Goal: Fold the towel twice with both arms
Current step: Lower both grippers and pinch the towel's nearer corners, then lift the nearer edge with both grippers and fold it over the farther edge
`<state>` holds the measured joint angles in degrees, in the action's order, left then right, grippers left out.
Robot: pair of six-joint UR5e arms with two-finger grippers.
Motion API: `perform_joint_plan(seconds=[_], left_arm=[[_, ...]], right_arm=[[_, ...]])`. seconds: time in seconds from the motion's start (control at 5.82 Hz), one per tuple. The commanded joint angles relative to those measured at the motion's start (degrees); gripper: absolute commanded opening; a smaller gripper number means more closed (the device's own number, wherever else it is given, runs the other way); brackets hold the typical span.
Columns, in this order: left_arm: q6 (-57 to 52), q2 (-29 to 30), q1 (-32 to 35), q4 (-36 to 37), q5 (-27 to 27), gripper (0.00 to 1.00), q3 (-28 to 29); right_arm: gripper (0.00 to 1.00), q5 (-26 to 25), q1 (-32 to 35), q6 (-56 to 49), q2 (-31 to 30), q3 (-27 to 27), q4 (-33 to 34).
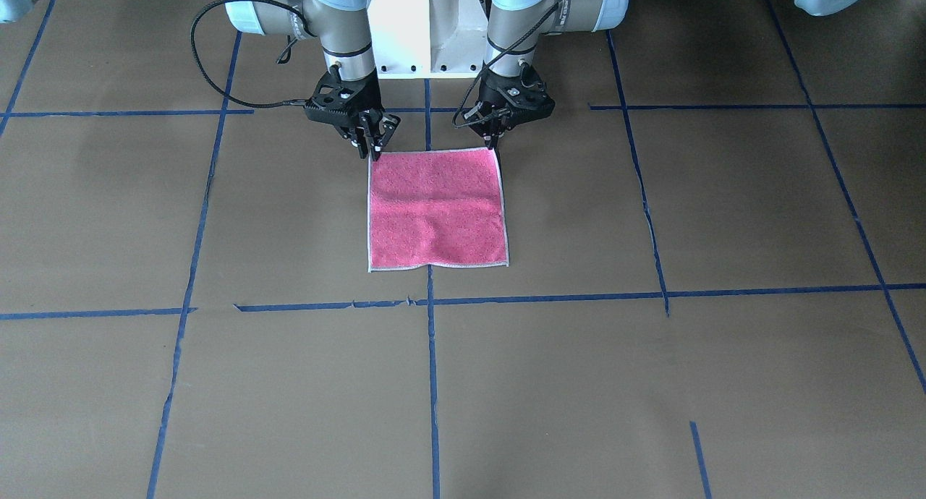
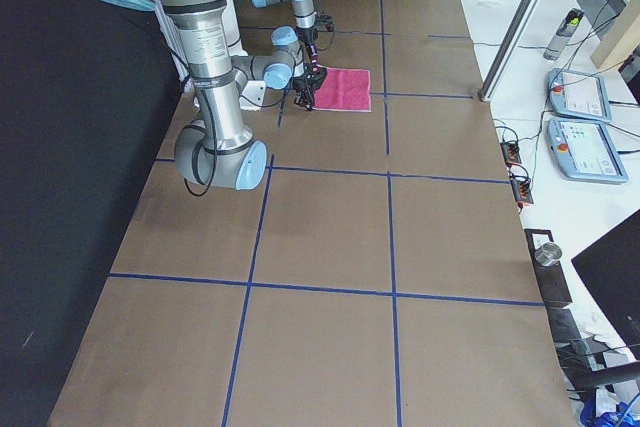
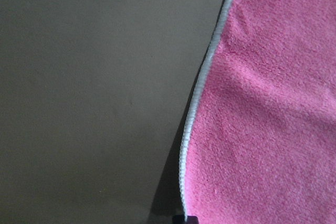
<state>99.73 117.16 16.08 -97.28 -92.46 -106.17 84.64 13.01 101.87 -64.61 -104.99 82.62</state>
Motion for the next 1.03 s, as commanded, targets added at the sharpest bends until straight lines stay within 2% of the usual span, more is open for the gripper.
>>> perform_joint_plan(seconds=[0.0, 0.34, 0.52, 0.69, 0.86], left_arm=[[-0.06, 0.0, -0.09, -0.02, 0.0, 0.0, 0.0], [-0.15, 0.0, 0.09, 0.07, 0.0, 0.0, 0.0], [-0.24, 0.26, 0.26, 0.33, -0.43, 0.0, -1.13], [-1.11, 0.26, 0.87, 1.03, -0.7, 0.0, -3.75], [-1.38, 0.26, 1.92, 5.39, -3.92, 0.0, -8.3]], right_arm=[[0.04, -0.44, 0.0, 0.0, 0.62, 0.04, 0.09], [0.0, -0.62, 0.0, -0.09, 0.72, -0.22, 0.09], [0.0, -0.09, 1.13, -0.7, 0.37, -4.22, 0.87], [0.0, 0.26, 1.49, -0.79, 0.19, -10.35, 6.27], [0.0, 1.39, 1.49, -0.79, 0.45, -16.77, 12.59]])
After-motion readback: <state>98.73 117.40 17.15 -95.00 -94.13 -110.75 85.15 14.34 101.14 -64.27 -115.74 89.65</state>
